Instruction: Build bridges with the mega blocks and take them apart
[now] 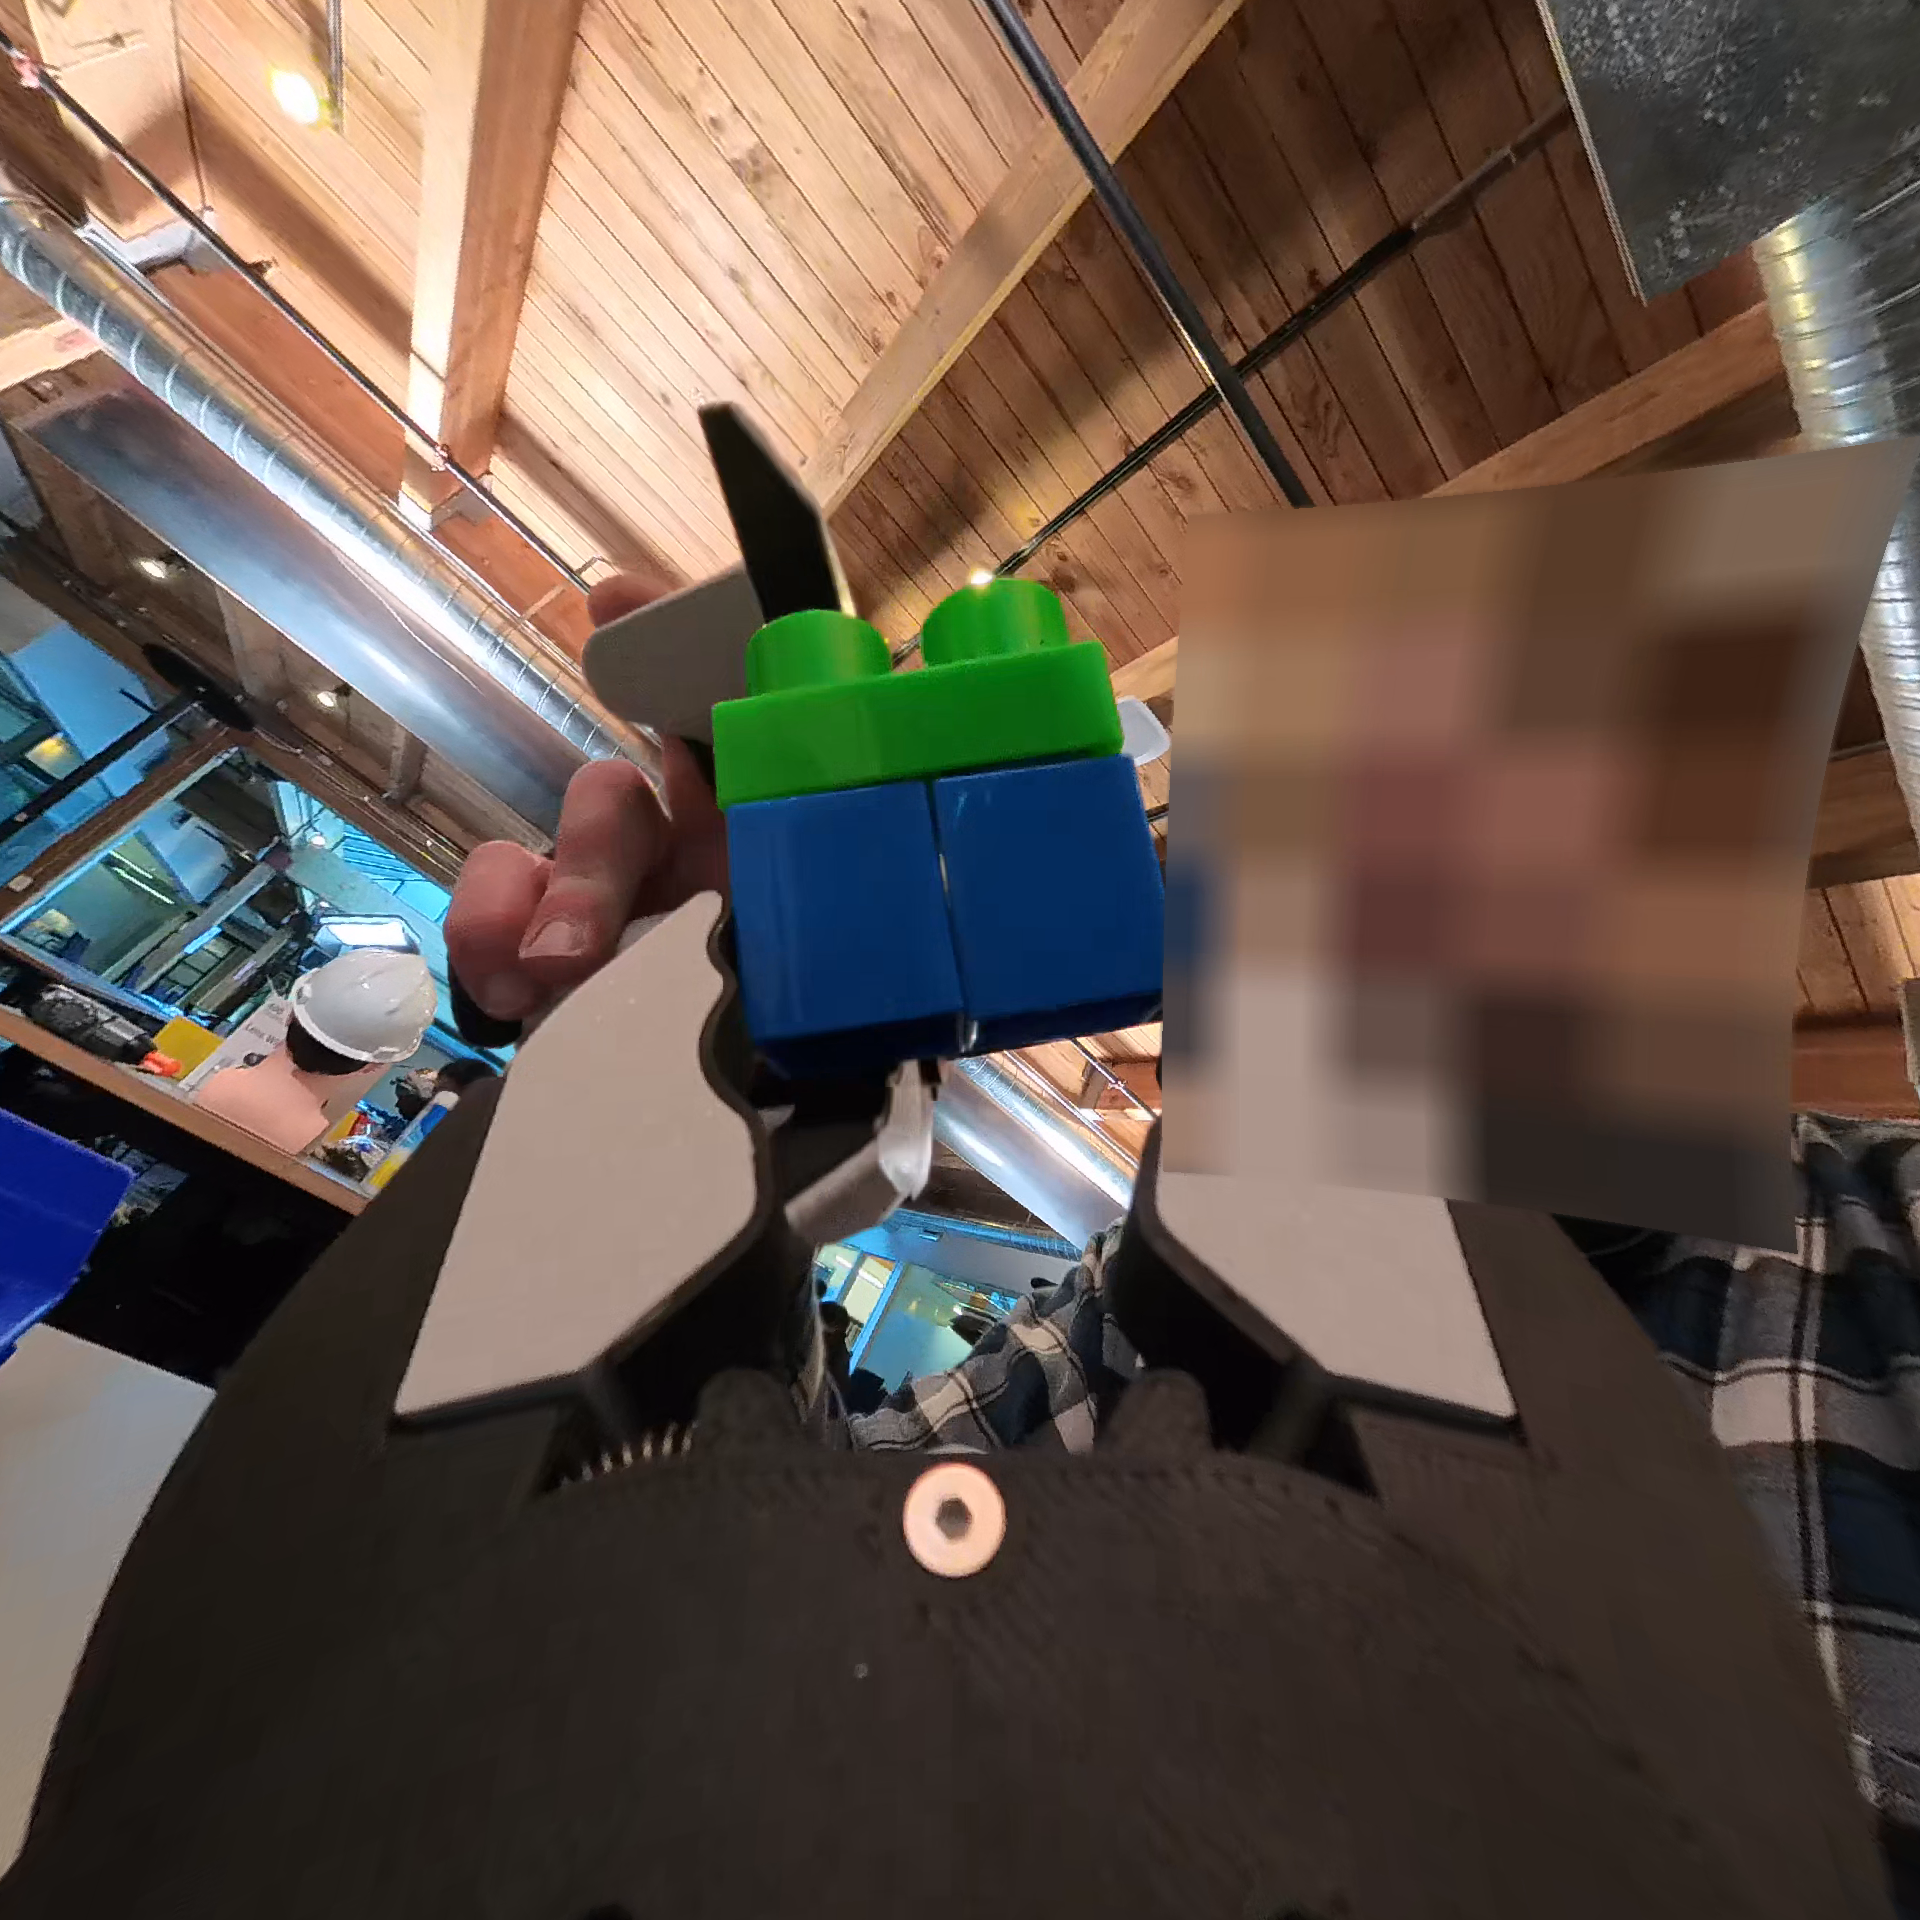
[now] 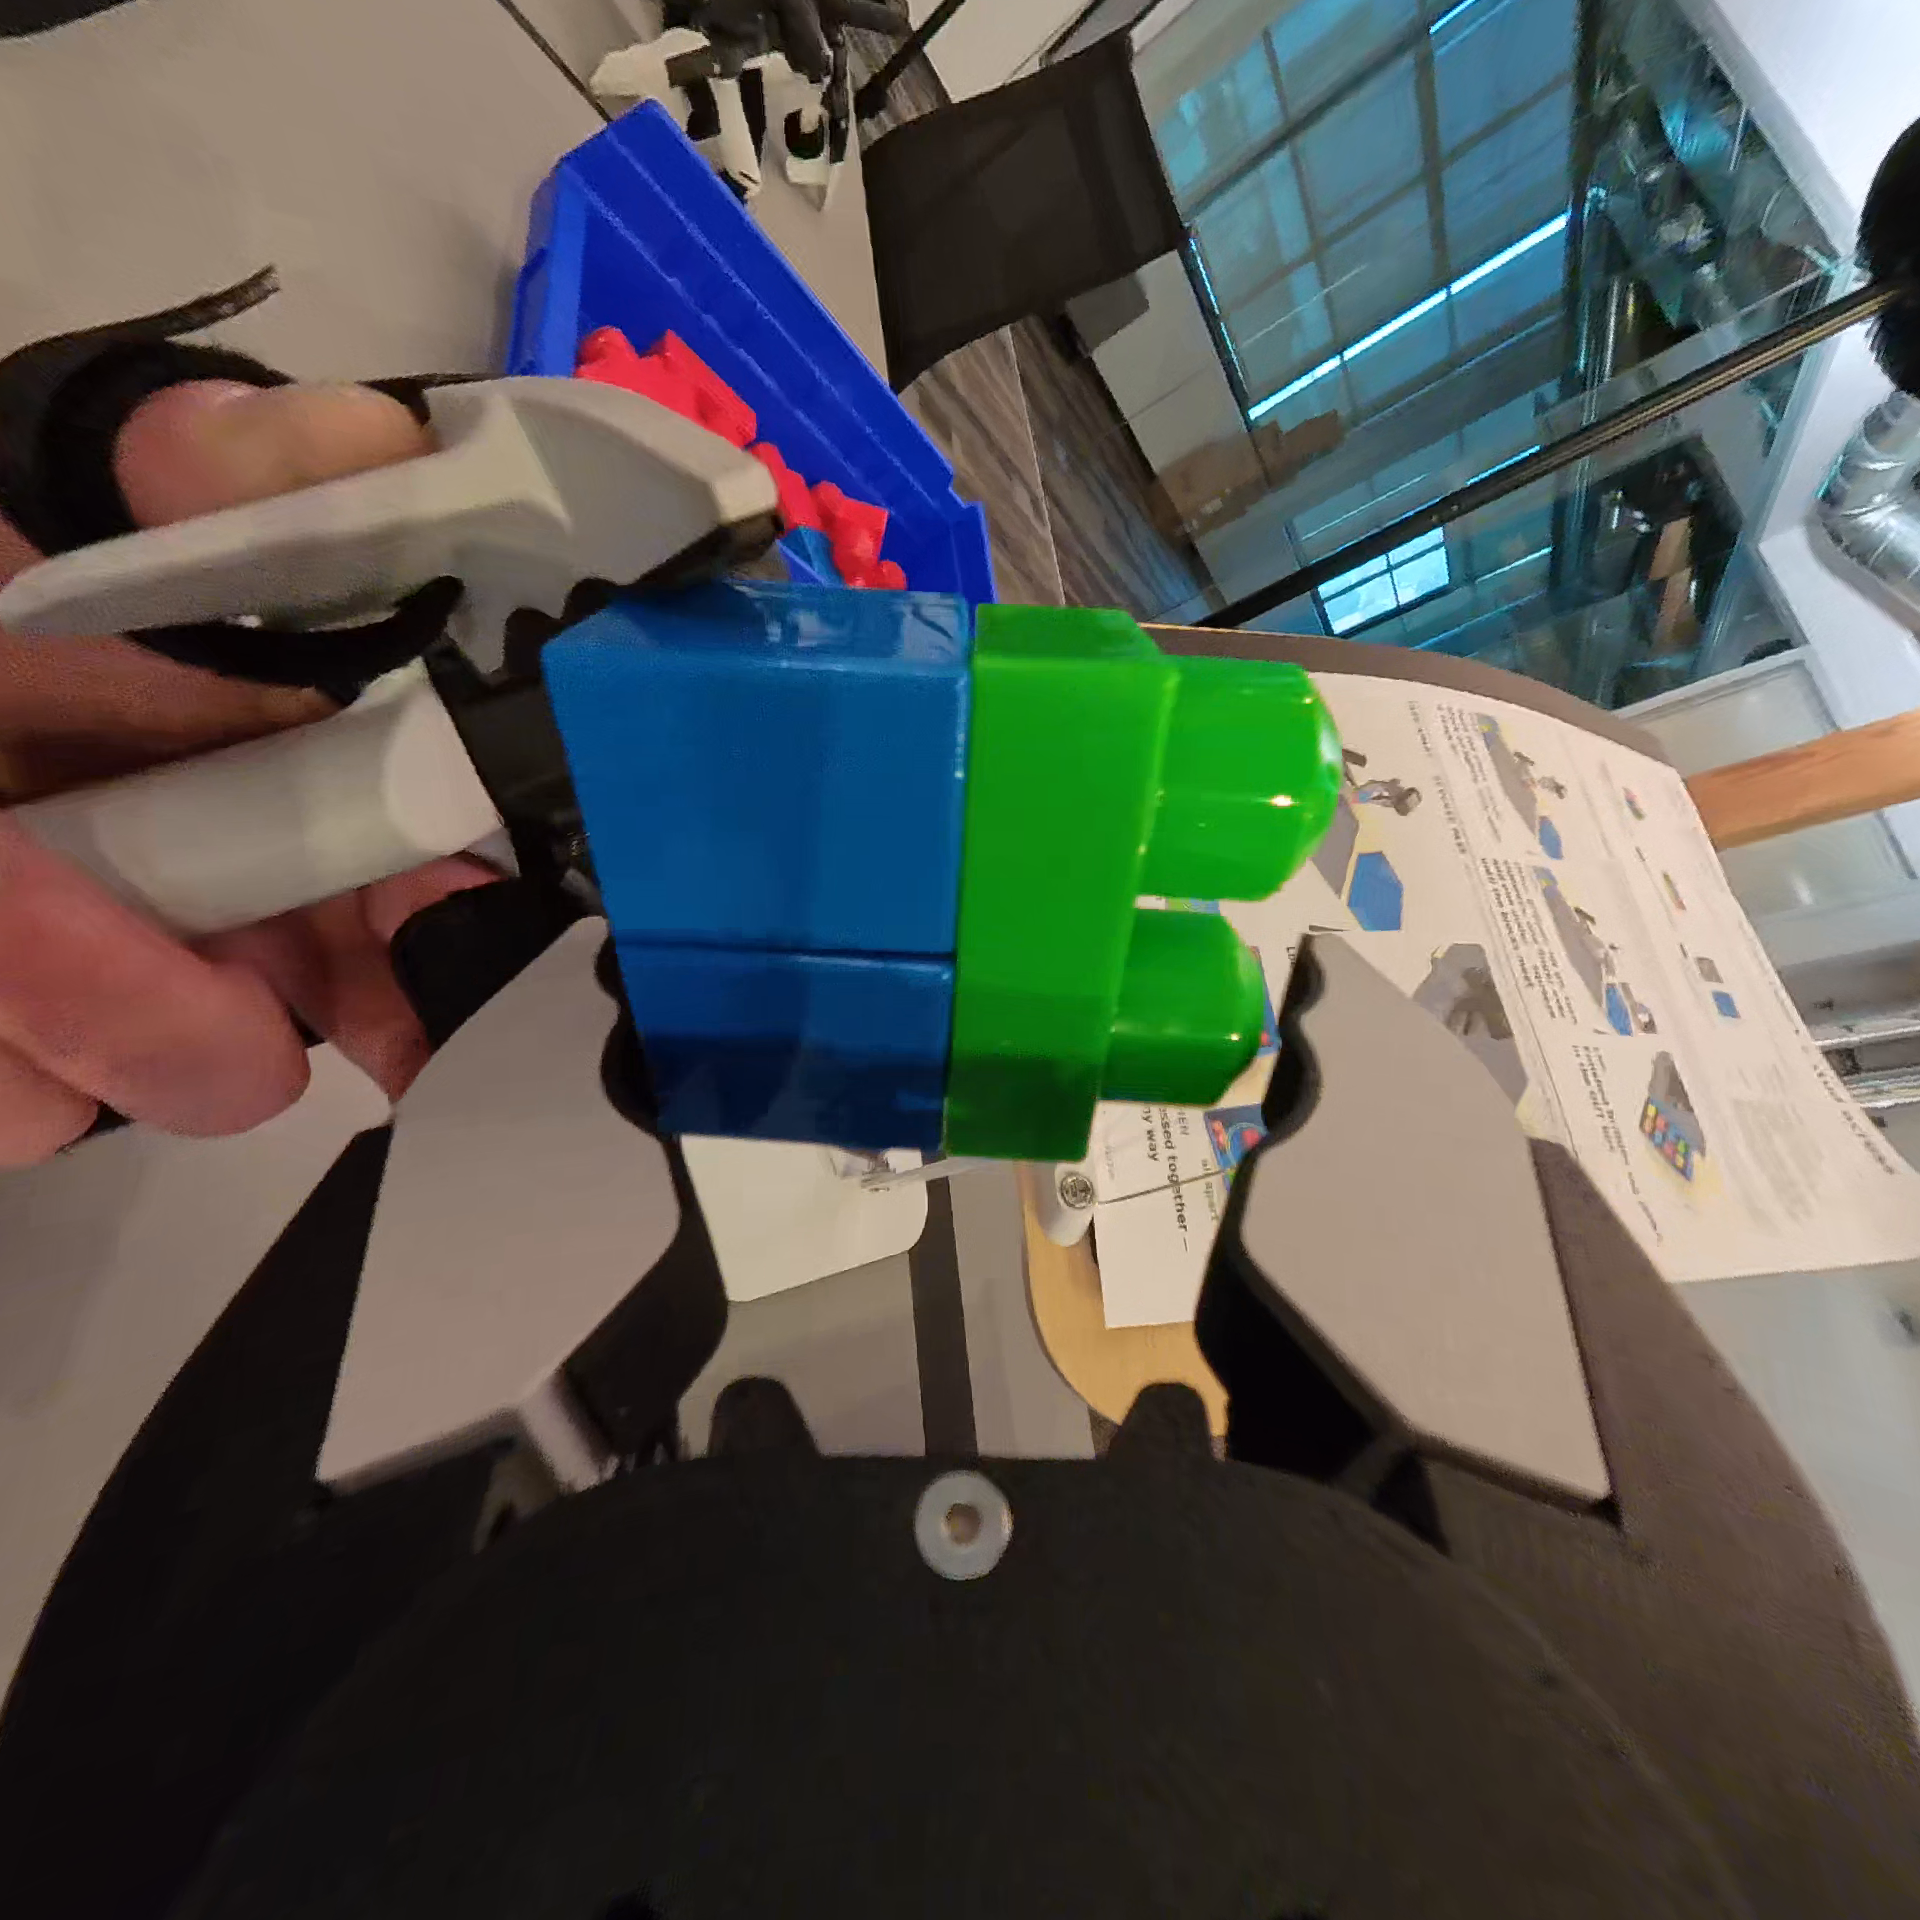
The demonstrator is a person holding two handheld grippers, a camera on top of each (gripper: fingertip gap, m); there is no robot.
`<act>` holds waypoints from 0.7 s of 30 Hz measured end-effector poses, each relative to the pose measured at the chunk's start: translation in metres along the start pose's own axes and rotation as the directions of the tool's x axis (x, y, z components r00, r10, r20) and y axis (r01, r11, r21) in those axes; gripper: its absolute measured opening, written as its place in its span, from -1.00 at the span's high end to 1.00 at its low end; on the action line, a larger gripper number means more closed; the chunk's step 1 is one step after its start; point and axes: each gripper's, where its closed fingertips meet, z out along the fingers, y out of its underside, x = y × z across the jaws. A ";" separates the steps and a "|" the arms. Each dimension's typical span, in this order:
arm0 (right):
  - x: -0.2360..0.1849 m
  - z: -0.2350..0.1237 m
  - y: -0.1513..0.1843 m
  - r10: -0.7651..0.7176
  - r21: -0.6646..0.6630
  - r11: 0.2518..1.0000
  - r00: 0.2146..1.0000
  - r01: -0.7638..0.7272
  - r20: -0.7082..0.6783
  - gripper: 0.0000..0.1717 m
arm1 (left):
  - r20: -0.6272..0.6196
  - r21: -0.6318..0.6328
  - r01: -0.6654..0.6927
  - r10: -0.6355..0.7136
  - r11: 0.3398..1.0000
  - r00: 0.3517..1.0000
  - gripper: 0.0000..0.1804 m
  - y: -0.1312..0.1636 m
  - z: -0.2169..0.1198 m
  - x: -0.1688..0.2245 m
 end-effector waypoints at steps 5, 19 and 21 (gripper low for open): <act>-0.006 -0.001 0.002 -0.012 -0.021 1.000 0.999 0.013 0.039 -0.29 | -0.025 0.016 0.030 -0.029 0.999 0.999 0.17 0.002 -0.002 -0.001; -0.003 0.003 0.019 0.110 -0.058 0.993 0.991 -0.106 0.070 -0.33 | 0.114 -0.053 -0.151 0.156 0.987 0.981 0.16 -0.002 -0.002 -0.006; 0.002 -0.004 0.023 0.189 -0.052 0.981 0.979 -0.186 0.075 -0.31 | 0.171 -0.086 -0.258 0.269 0.962 0.948 0.16 -0.015 -0.003 -0.001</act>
